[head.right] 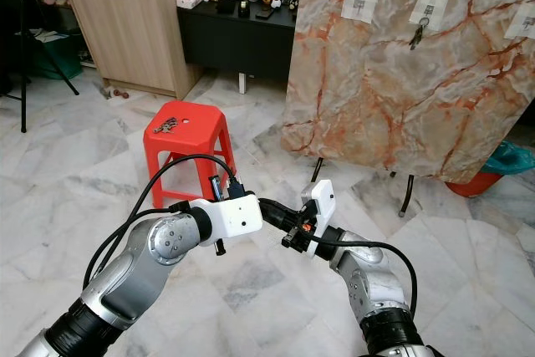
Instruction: Hang keys on a hook
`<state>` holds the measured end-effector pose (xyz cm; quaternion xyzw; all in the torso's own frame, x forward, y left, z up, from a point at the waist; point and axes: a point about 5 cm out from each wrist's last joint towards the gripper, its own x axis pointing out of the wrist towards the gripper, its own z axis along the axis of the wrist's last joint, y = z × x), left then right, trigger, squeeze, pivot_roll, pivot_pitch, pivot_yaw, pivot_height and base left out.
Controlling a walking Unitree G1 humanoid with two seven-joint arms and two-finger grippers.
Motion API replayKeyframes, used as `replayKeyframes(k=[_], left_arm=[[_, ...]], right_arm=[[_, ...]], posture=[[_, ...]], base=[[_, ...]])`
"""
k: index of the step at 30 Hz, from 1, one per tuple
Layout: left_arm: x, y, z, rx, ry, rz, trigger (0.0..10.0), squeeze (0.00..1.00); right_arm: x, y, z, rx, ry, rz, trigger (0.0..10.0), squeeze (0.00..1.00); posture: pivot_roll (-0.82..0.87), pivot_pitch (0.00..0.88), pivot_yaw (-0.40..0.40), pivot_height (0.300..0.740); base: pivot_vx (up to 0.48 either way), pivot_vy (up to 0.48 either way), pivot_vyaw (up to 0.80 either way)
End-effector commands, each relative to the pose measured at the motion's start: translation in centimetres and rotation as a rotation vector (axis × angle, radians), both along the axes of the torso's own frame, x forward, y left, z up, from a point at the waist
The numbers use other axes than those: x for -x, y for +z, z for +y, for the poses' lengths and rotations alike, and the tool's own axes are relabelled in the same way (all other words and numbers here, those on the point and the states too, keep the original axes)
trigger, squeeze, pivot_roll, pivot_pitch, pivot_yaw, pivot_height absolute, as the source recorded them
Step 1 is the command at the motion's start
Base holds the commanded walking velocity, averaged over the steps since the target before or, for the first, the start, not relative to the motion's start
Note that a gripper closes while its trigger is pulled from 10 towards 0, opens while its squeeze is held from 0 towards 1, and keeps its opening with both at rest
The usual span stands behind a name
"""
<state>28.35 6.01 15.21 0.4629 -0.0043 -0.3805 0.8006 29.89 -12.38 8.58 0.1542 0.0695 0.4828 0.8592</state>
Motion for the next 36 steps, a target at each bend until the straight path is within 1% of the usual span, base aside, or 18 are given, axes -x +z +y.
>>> replayKeyframes(k=[1, 8, 12, 18, 19, 20, 21, 31, 33, 36], left_arm=[[0.12, 0.38, -0.75, 0.009, -0.026, -0.015, 10.0, 0.0], [0.12, 0.38, -0.76, 0.007, -0.025, -0.019, 10.0, 0.0], [-0.03, 0.31, -0.38, 0.002, -0.004, -0.036, 10.0, 0.0], [-0.15, 0.33, -0.21, -0.013, -0.001, -0.054, 10.0, 0.0], [-0.16, 0.34, -0.22, -0.015, -0.003, -0.058, 10.0, 0.27], [-0.16, 0.34, -0.22, -0.015, -0.003, -0.058, 10.0, 0.27], [-0.18, 0.36, -0.24, -0.015, -0.005, -0.06, 10.0, 1.0], [-0.25, 0.45, -0.24, -0.02, -0.008, -0.066, 10.0, 1.0], [-0.2, 0.33, -0.14, -0.031, -0.013, -0.057, 10.0, 1.0], [0.26, -0.17, 0.16, -0.058, -0.041, -0.024, 10.0, 1.0]], right_arm=[[-0.28, 0.26, -0.1, 0.012, -0.002, -0.01, 0.0, 0.0], [-0.3, 0.27, -0.21, 0.012, -0.004, -0.011, 0.0, 0.0], [-0.32, 0.29, -0.27, 0.012, -0.006, -0.011, 0.0, 0.0], [-0.33, 0.32, -0.26, 0.01, -0.005, -0.012, 0.0, 0.0], [-0.34, 0.34, -0.26, 0.009, -0.005, -0.012, 0.0, 0.0], [-0.34, 0.34, -0.26, 0.009, -0.005, -0.012, 0.0, 0.0], [-0.35, 0.36, -0.25, 0.009, -0.005, -0.013, 0.0, 0.0], [-0.57, 0.45, -0.34, 0.005, -0.028, -0.014, 0.0, 0.0], [-0.7, 0.57, -0.33, -0.001, -0.034, -0.017, 0.0, 0.0], [-0.84, 0.87, -0.2, -0.01, -0.037, -0.027, 0.0, 0.0]], posture=[[0.11, 0.0, -0.085, 0.74], [0.11, 0.0, -0.086, 0.74], [0.11, 0.0, -0.087, 0.74], [0.11, 0.0, -0.088, 0.74], [0.11, 0.0, -0.088, 0.74], [0.11, 0.0, -0.088, 0.74], [0.11, 0.0, -0.088, 0.74], [0.11, 0.0, -0.089, 0.74], [0.11, 0.0, -0.089, 0.74], [0.11, 0.0, -0.088, 0.74]], base=[[0.0, 0.0, 0.0], [0.0, 0.0, 0.0], [0.0, 0.0, 0.0], [0.0, 0.0, 0.0], [0.0, 0.0, 0.0], [0.0, 0.0, 0.0], [0.0, 0.0, 0.0], [0.0, 0.0, 0.0], [0.0, 0.0, 0.0], [0.0, 0.0, 0.0]])
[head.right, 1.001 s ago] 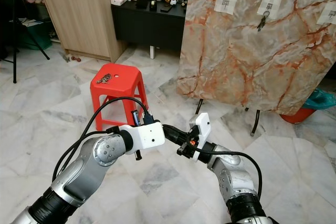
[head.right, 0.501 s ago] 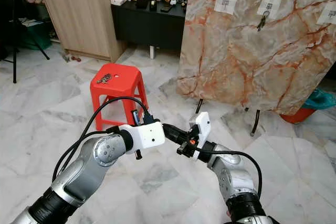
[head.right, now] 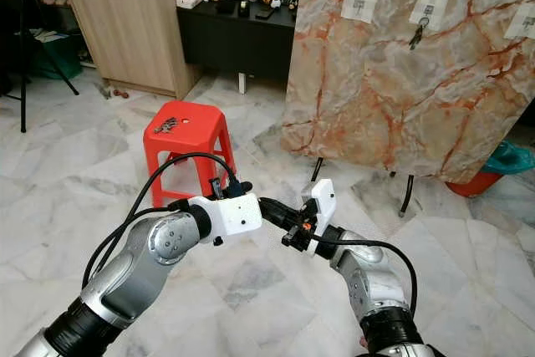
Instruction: Hang keys on a hook
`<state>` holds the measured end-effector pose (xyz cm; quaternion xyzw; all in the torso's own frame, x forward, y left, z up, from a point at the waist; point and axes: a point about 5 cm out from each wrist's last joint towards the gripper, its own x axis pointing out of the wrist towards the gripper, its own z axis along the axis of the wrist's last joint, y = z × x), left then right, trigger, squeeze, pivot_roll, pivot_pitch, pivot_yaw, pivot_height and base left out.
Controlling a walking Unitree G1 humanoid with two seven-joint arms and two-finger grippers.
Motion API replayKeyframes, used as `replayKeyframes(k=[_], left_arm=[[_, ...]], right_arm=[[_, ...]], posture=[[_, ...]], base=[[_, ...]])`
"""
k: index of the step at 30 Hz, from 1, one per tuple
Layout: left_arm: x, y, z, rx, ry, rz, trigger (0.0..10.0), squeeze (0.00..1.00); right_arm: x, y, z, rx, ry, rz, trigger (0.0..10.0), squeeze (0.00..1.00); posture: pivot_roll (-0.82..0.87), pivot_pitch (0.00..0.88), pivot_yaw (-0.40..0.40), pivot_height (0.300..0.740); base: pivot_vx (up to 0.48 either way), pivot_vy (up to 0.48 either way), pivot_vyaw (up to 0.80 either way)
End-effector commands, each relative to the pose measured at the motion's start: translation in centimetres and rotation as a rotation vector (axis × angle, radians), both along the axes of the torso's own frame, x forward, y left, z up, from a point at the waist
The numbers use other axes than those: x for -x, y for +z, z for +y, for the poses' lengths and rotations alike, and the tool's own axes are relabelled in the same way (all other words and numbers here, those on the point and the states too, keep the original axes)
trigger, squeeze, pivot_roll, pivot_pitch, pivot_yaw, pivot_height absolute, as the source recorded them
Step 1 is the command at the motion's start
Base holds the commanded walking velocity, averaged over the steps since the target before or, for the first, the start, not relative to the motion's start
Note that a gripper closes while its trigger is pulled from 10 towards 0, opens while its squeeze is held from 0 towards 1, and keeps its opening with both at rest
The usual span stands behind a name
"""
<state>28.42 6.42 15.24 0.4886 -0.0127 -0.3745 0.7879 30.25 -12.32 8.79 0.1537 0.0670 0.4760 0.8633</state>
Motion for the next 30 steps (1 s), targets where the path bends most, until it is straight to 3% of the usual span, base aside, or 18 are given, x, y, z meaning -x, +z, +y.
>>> replayKeyframes(k=[1, 7, 12, 13, 14, 16, 19, 30], left_arm=[[0.5, -0.4, -0.1, -0.022, -0.038, 0.024, 10.0, 1.0], [0.9, -1.4, 0.5, -0.061, -0.041, 0.052, 10.0, 1.0], [0.7, -1.6, 0.9, -0.023, 0.018, 0.06, 10.0, 1.0], [0.5, -1.6, 1.0, 0.0, 0.039, 0.056, 10.0, 0.52], [0.3, -1.5, 0.9, 0.086, 0.077, 0.07, 10.0, 0.0], [0.1, -1.5, 1.0, 0.209, 0.132, 0.117, 10.0, 0.0], [0.3, -1.9, 0.9, 0.271, 0.14, 0.17, 10.0, 0.0], [0.4, -2.6, 0.8, 0.319, 0.17, 0.199, 10.0, 0.0]], right_arm=[[-0.5, 0.8, -0.2, -0.014, -0.022, -0.027, 0.0, 0.0], [-0.7, 1.1, 0.0, -0.019, -0.021, -0.039, 0.0, 0.0], [-0.8, 1.4, 0.2, -0.024, -0.011, -0.046, 0.0, 0.0], [-0.8, 1.4, 0.2, -0.021, -0.008, -0.046, 0.0, 0.0], [-0.8, 1.3, 0.2, -0.013, -0.002, -0.042, 0.0, 0.0], [-0.7, 1.0, 0.3, 0.007, 0.005, -0.036, 0.0, 0.0], [-0.7, 0.8, 0.3, 0.019, 0.013, -0.027, 0.0, 0.0], [-0.8, 1.2, 0.7, 0.025, 0.068, -0.022, 0.0, 0.0]], posture=[[0.11, 0.0, -0.088, 0.74], [0.11, 0.0, -0.09, 0.74], [0.11, 0.0, -0.092, 0.74], [0.11, 0.0, -0.092, 0.74], [0.11, 0.0, -0.093, 0.74], [0.11, 0.0, -0.093, 0.74], [0.11, 0.0, -0.097, 0.74], [0.11, 0.0, -0.107, 0.74]], base=[[0.0, 0.0, 0.0], [0.0, 0.0, 0.0], [0.0, 0.0, 0.0], [0.0, 0.0, 0.0], [0.0, 0.0, 0.0], [0.0, 0.0, 0.0], [0.0, 0.0, 0.0], [0.0, 0.0, 0.0]])
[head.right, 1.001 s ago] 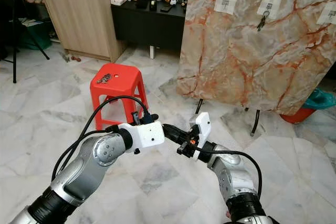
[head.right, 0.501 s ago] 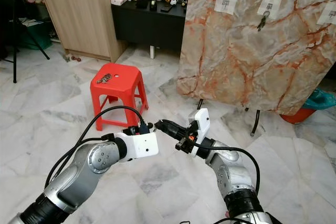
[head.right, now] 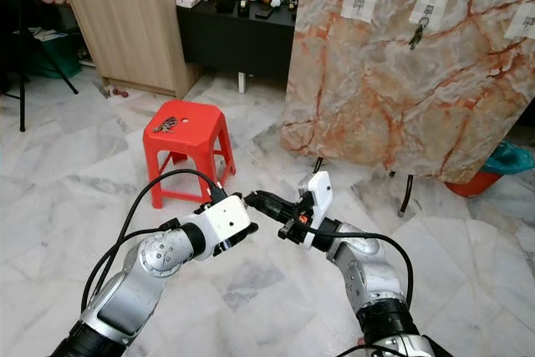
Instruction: Hang keys on a hook
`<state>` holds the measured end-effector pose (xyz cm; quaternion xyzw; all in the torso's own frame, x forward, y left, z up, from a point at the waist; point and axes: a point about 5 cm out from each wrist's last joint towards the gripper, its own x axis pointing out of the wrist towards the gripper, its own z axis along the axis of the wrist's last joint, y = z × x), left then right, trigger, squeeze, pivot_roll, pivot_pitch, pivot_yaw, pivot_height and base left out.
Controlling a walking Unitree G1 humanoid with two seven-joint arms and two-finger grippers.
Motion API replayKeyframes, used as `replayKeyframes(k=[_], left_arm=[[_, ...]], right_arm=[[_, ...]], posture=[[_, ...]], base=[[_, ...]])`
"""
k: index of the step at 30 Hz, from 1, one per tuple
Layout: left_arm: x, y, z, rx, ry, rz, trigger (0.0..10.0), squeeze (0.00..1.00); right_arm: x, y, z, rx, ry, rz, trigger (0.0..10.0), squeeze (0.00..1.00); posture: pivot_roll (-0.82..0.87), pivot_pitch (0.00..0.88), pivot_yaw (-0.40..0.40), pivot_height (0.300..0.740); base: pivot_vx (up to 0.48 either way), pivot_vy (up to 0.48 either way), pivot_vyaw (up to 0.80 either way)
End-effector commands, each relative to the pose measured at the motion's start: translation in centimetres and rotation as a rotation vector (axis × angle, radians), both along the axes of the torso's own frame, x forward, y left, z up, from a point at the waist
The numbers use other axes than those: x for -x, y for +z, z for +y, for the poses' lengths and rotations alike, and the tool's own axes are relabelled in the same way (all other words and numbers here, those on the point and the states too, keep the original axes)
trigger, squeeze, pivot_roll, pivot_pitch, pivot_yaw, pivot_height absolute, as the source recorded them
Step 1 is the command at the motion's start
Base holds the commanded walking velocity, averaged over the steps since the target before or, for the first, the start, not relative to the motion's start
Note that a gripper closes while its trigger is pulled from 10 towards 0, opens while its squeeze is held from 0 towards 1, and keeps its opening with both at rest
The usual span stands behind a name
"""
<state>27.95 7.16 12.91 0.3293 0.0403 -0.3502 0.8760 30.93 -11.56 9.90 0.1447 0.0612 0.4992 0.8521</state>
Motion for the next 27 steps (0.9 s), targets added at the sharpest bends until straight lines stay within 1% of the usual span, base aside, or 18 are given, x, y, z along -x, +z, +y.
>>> replayKeyframes(k=[1, 2, 3, 4, 5, 6, 7, 8, 9, 27], left_arm=[[-0.17, -0.28, 0.06, 0.021, 0.021, 0.011, 10.0, 0.0], [-0.32, -0.22, 0.12, 0.02, 0.033, -0.005, 10.0, 0.0], [-0.51, -0.11, 0.24, 0.021, 0.051, -0.019, 9.2, 0.0], [-0.51, -0.11, 0.24, 0.021, 0.051, -0.019, 9.2, 0.0], [-0.73, 0.07, 0.39, 0.03, 0.07, -0.03, 8.2, 0.0], [-0.82, 0.18, 0.45, 0.036, 0.077, -0.034, 4.3, 0.0], [-0.84, 0.2, 0.46, 0.035, 0.076, -0.034, 0.7, 0.0], [-0.86, 0.22, 0.46, 0.034, 0.075, -0.034, 0.7, 0.0], [-0.87, 0.23, 0.46, 0.034, 0.074, -0.033, 0.0, 0.0], [-0.79, 0.56, 0.42, 0.044, 0.06, -0.035, 0.0, 0.0]], right_arm=[[-0.05, 0.07, -0.08, 0.022, 0.022, 0.003, 0.0, 0.0], [0.03, -0.01, -0.06, 0.023, 0.026, 0.004, 0.0, 0.0], [0.1, -0.07, -0.05, 0.023, 0.028, 0.007, 0.0, 0.0], [0.1, -0.07, -0.05, 0.023, 0.028, 0.007, 0.0, 0.0], [0.18, -0.09, -0.01, 0.018, 0.035, 0.009, 0.0, 0.0], [0.25, -0.11, 0.0, 0.014, 0.04, 0.012, 0.0, 0.0], [0.29, -0.12, 0.01, 0.014, 0.042, 0.012, 0.0, 0.0], [0.31, -0.12, 0.01, 0.015, 0.043, 0.012, 0.0, 0.0], [0.32, -0.12, 0.0, 0.015, 0.045, 0.012, 0.0, 0.0], [0.38, -0.36, -0.19, 0.015, 0.037, 0.021, 0.0, 0.0]], posture=[[0.11, 0.0, -0.109, 0.74], [0.11, 0.0, -0.11, 0.74], [0.11, 0.0, -0.111, 0.74], [0.11, 0.0, -0.111, 0.74], [0.11, 0.0, -0.111, 0.74], [0.11, 0.0, -0.111, 0.74], [0.11, 0.0, -0.112, 0.74], [0.11, 0.0, -0.112, 0.74], [0.11, 0.0, -0.112, 0.74], [0.11, 0.0, -0.107, 0.74]], base=[[0.0, 0.0, 0.0], [0.0, 0.0, 0.0], [0.0, 0.0, 0.0], [0.0, 0.0, 0.0], [0.0, 0.0, 0.0], [0.0, 0.0, 0.0], [0.0, 0.0, 0.0], [0.0, 0.0, 0.0], [0.0, 0.0, 0.0], [0.0, 0.0, 0.0]])
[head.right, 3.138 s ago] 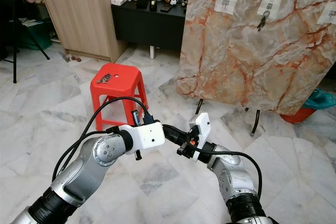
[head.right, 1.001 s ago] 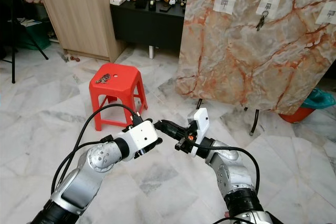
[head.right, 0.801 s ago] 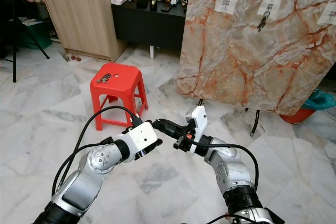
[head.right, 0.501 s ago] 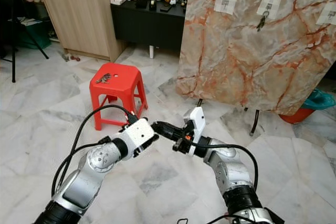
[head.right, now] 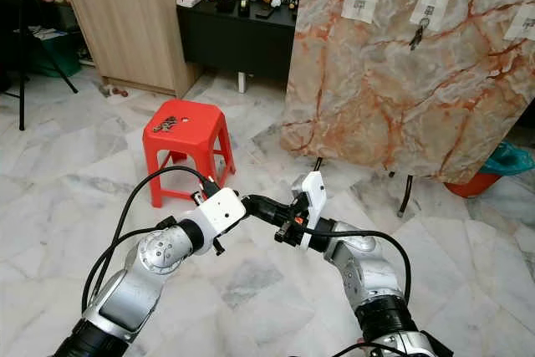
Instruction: Hang keys on a hook
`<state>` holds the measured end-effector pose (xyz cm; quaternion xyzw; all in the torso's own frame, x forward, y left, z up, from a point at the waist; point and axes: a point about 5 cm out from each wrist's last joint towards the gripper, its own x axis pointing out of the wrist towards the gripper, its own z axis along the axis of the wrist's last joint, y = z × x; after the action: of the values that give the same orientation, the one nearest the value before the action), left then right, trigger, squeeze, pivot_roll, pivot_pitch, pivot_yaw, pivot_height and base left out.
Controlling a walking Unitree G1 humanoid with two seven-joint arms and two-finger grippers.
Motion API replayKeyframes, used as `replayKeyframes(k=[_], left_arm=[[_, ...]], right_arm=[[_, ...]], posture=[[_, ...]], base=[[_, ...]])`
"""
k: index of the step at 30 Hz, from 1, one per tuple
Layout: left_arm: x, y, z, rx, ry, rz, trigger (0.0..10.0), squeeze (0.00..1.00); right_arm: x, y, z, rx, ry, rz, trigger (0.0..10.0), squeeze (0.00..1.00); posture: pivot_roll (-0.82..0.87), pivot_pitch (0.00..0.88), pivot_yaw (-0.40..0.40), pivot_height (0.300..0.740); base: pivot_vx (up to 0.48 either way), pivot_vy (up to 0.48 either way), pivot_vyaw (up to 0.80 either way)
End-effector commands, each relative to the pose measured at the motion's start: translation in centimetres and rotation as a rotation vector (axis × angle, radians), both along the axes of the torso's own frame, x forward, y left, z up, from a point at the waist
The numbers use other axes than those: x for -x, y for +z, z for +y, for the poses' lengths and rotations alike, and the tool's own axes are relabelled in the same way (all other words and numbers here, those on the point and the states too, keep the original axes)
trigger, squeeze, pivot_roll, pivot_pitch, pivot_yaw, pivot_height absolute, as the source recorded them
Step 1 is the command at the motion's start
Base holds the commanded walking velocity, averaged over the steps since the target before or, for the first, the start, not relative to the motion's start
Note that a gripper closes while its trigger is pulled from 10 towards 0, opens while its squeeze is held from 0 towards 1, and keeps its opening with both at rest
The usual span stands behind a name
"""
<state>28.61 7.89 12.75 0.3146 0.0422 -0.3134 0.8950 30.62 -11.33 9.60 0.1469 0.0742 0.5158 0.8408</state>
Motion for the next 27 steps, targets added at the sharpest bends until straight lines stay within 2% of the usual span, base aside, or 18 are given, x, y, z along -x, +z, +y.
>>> replayKeyframes(k=[1, 7, 8, 9, 10, 11, 14, 18, 19, 20, 21, 27], left_arm=[[-0.1, 0.7, -0.3, 0.009, -0.021, -0.024, 0.0, 0.0], [0.1, 0.8, -0.3, 0.007, -0.034, -0.023, 0.0, 0.0], [0.1, 0.8, -0.3, 0.006, -0.037, -0.023, 1.1, 0.0], [0.1, 0.8, -0.3, 0.006, -0.04, -0.022, 1.1, 0.0], [0.2, 0.7, -0.3, 0.001, -0.05, -0.022, 6.8, 0.0], [0.3, 0.7, -0.4, -0.006, -0.057, -0.02, 10.0, 0.0], [0.5, 0.4, -0.4, -0.035, -0.082, -0.013, 10.0, 0.0], [0.7, 0.2, -0.5, -0.03, -0.095, 0.002, 10.0, 0.0], [0.8, 0.2, -0.5, -0.027, -0.1, 0.005, 10.0, 0.11], [0.9, 0.3, -0.5, -0.021, -0.104, 0.006, 10.0, 0.39], [0.9, 0.3, -0.5, -0.014, -0.102, 0.008, 10.0, 1.0], [0.8, 0.6, -0.5, -0.002, -0.104, 0.004, 10.0, 1.0]], right_arm=[[0.1, -0.1, -0.4, 0.011, -0.006, 0.0, 0.0, 0.0], [0.0, -0.1, -0.6, 0.014, -0.012, 0.001, 0.0, 0.0], [0.0, -0.2, -0.6, 0.016, -0.014, 0.002, 0.0, 0.0], [0.1, -0.2, -0.6, 0.017, -0.015, 0.002, 0.0, 0.0], [0.0, -0.2, -0.6, 0.018, -0.018, 0.003, 0.0, 0.0], [0.0, -0.2, -0.6, 0.018, -0.02, 0.003, 0.0, 0.0], [0.0, -0.3, -0.6, 0.019, -0.023, 0.004, 0.0, 0.0], [-0.1, -0.3, -0.7, 0.022, -0.029, 0.005, 0.0, 0.0], [-0.1, -0.3, -0.8, 0.023, -0.03, 0.006, 0.0, 0.0], [-0.1, -0.3, -0.8, 0.023, -0.031, 0.006, 0.0, 0.0], [-0.1, -0.3, -0.8, 0.024, -0.031, 0.006, 0.0, 0.0], [-0.1, -0.4, -0.8, 0.024, -0.032, 0.009, 0.0, 0.0]], posture=[[0.11, 0.0, -0.107, 0.74], [0.11, 0.0, -0.106, 0.74], [0.11, 0.0, -0.106, 0.74], [0.11, 0.0, -0.106, 0.74], [0.11, 0.0, -0.106, 0.74], [0.11, 0.0, -0.106, 0.74], [0.11, 0.0, -0.106, 0.74], [0.11, 0.0, -0.107, 0.74], [0.11, 0.0, -0.107, 0.74], [0.11, 0.0, -0.109, 0.74], [0.11, 0.0, -0.11, 0.74], [0.11, 0.0, -0.112, 0.74]], base=[[0.0, 0.0, 0.0], [0.0, 0.0, 0.0], [0.0, 0.0, 0.0], [0.0, 0.0, 0.0], [0.0, 0.0, 0.0], [0.0, 0.0, 0.0], [0.0, 0.0, 0.0], [0.0, 0.0, 0.0], [0.0, 0.0, 0.0], [0.0, 0.0, 0.0], [0.0, 0.0, 0.0], [0.0, 0.0, 0.0]])
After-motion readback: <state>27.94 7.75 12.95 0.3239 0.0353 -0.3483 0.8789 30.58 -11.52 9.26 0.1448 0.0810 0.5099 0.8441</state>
